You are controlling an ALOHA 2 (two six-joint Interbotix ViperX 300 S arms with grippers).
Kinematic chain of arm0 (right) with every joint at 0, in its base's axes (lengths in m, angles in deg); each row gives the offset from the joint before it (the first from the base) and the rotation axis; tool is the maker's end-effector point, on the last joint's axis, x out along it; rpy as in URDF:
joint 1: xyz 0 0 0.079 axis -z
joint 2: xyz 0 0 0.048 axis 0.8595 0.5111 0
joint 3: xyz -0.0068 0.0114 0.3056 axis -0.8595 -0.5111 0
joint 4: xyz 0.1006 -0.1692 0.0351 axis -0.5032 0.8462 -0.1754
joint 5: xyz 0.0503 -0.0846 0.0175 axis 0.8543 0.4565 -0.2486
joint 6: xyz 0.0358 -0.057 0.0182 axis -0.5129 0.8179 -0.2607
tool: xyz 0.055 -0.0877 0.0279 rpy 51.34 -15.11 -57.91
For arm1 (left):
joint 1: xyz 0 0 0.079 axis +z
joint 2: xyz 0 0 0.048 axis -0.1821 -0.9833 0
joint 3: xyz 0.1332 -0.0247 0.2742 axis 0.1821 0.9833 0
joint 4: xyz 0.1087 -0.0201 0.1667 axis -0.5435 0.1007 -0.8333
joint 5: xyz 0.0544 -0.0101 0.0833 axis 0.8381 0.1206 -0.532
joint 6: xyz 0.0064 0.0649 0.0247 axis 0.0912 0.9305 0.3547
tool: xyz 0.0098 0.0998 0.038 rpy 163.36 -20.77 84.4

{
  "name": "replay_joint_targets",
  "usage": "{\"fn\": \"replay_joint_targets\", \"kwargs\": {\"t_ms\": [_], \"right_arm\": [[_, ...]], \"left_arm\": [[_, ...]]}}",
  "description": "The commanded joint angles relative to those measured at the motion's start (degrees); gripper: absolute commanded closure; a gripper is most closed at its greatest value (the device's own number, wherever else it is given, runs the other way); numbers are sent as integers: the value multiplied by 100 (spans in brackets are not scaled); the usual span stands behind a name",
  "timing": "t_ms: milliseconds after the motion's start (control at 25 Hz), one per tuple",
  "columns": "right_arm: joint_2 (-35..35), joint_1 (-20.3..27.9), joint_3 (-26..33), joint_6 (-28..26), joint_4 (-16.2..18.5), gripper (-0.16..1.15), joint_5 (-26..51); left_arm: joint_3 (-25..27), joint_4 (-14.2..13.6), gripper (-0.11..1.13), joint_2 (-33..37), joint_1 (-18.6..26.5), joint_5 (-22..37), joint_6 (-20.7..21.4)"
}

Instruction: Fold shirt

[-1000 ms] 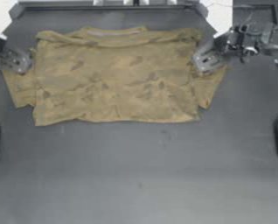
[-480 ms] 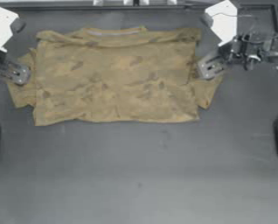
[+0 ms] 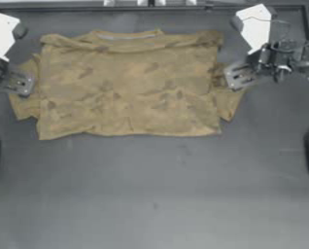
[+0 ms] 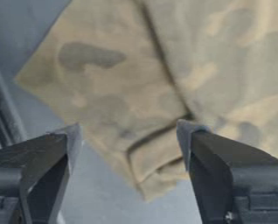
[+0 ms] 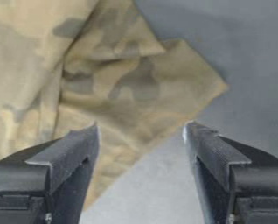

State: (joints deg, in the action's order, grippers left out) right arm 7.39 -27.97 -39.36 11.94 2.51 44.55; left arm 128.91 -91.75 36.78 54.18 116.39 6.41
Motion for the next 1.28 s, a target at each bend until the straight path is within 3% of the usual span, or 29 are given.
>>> {"fn": "replay_joint_targets", "kwargs": {"t_ms": [40, 320, 600, 1280], "right_arm": [[-9, 0, 97, -26, 79, 8, 0], [35, 0, 114, -26, 158, 8, -9], [35, 0, 123, -18, 193, 8, -26], [35, -9, 149, -26, 281, 10, -44]], "left_arm": [[-18, -35, 7, -88, 0, -158, -44], [-70, -105, 8, -492, 9, -439, -185], [-35, -501, 15, -694, 35, -703, -615], [193, -369, 12, -967, 193, -1055, -782]]}}
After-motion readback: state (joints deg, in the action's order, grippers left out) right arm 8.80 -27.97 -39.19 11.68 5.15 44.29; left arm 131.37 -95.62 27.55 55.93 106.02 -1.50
